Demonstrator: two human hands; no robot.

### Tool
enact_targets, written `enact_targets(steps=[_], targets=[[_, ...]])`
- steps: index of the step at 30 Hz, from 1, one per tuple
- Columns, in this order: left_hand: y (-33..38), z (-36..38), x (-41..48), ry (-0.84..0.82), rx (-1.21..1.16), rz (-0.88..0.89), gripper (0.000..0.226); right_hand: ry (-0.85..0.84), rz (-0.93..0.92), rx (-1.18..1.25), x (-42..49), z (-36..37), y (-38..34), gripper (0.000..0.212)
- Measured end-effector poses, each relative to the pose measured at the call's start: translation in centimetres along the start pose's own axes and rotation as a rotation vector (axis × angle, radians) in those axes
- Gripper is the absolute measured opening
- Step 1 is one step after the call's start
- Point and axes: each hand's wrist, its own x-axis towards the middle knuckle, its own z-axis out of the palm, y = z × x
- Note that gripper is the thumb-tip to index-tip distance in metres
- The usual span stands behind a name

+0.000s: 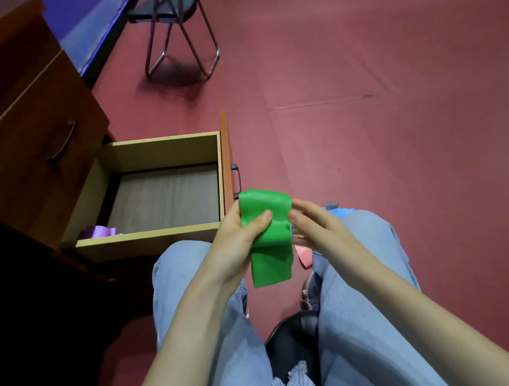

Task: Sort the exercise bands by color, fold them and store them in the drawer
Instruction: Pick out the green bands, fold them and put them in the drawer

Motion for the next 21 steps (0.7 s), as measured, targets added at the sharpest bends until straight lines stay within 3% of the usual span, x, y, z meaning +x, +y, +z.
enact_targets(steps=[3, 10, 14, 21], targets=[[0.1, 0.3, 0.0, 0.044, -0.005, 0.038, 0.024, -0.069, 0.075, 0.06, 0.1, 0.4, -0.1, 0.02], [-0.3, -0.6, 0.2, 0.062, 0.007, 0.047, 0.036, -0.072, 0.066, 0.132, 0.6, 0.2, -0.1, 0.026], [0.0, -1.0, -0.2, 0.017, -0.023, -0.069, 0.025, -0.028, 0.01, 0.136, 0.8, 0.3, 0.0, 0.03], [0.3, -1.4, -0.2, 0.045, -0.119, -0.267, 0.054, 0.032, -0.119, 0.043, 1.6, 0.3, 0.1, 0.035]])
